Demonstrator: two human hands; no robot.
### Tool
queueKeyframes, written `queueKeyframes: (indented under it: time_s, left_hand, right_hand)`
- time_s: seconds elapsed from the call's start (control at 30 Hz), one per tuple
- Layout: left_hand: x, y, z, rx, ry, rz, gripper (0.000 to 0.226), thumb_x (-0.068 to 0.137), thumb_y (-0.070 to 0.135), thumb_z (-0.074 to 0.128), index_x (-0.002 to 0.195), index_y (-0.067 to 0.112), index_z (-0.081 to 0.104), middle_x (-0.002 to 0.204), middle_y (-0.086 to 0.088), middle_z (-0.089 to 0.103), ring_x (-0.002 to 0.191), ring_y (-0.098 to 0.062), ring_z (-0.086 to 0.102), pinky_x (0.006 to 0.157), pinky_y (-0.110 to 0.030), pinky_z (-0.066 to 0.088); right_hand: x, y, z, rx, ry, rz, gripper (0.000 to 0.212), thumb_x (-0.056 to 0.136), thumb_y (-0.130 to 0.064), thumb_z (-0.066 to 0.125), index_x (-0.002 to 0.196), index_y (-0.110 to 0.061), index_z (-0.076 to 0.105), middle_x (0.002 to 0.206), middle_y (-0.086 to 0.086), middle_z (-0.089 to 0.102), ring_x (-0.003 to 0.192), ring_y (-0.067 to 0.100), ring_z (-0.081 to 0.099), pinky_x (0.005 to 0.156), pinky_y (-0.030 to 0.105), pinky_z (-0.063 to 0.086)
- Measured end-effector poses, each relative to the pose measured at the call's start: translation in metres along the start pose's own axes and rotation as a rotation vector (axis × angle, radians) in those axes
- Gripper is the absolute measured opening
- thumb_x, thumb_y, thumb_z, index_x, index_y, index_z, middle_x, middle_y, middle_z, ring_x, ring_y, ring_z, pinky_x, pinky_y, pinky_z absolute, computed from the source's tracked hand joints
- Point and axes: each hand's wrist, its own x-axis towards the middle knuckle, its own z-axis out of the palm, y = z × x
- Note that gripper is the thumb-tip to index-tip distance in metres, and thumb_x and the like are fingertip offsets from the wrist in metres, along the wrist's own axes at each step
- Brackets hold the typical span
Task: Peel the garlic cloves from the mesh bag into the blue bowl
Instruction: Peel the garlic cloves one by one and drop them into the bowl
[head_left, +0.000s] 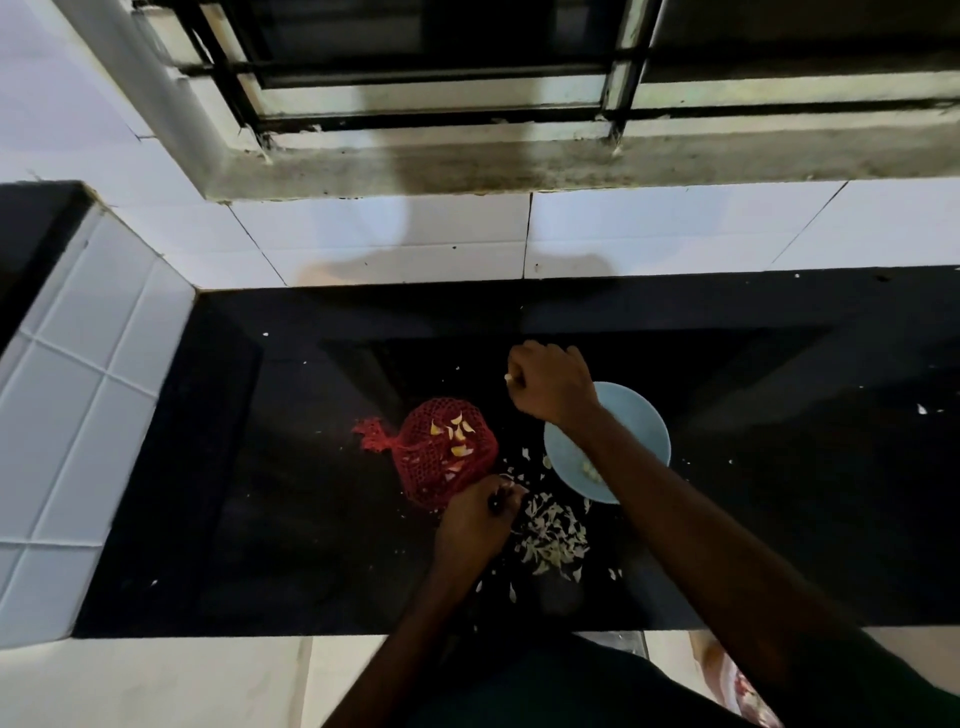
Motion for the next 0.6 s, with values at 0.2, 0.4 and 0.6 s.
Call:
queueKeyframes:
  time_s: [0.2, 0.4, 0.6]
  left_hand:
    - [-0.003, -0.007, 0.009, 0.019, -0.009, -0.029, 0.014, 0.099, 0.037, 0.062, 0.098, 0.027, 0.071, 0.091, 0.012, 0.071, 0.083, -0.005, 0.065, 0.077, -0.029, 0.052]
    - [-0.009, 0.005, 0.015, 0.017, 0.02, -0.069, 0.011, 0.099, 0.036, 0.063, 0.099, 0.028, 0.071, 0.089, 0.014, 0.07, 0.082, -0.005, 0.066, 0.07, -0.022, 0.044]
    - [-0.02, 0.006, 0.022, -0.038, 0.084, -0.096, 0.012, 0.097, 0.036, 0.066, 0.086, 0.036, 0.065, 0.081, 0.014, 0.07, 0.078, -0.006, 0.069, 0.079, -0.036, 0.057]
  right_hand:
    - [-0.097, 0.054, -0.022, 0.155, 0.108, 0.105, 0.015, 0.083, -0.047, 0.062, 0.089, -0.034, 0.058, 0.092, -0.015, 0.06, 0.086, 0.009, 0.058, 0.082, 0.035, 0.038]
    - [-0.139, 0.087, -0.012, 0.181, 0.114, 0.19, 0.014, 0.091, -0.046, 0.063, 0.089, -0.034, 0.07, 0.092, -0.017, 0.07, 0.089, 0.008, 0.064, 0.086, 0.034, 0.034]
    - [-0.149, 0.099, -0.014, 0.348, 0.153, 0.273, 0.005, 0.093, -0.036, 0.065, 0.091, -0.039, 0.069, 0.095, -0.025, 0.069, 0.091, 0.003, 0.066, 0.088, 0.038, 0.05]
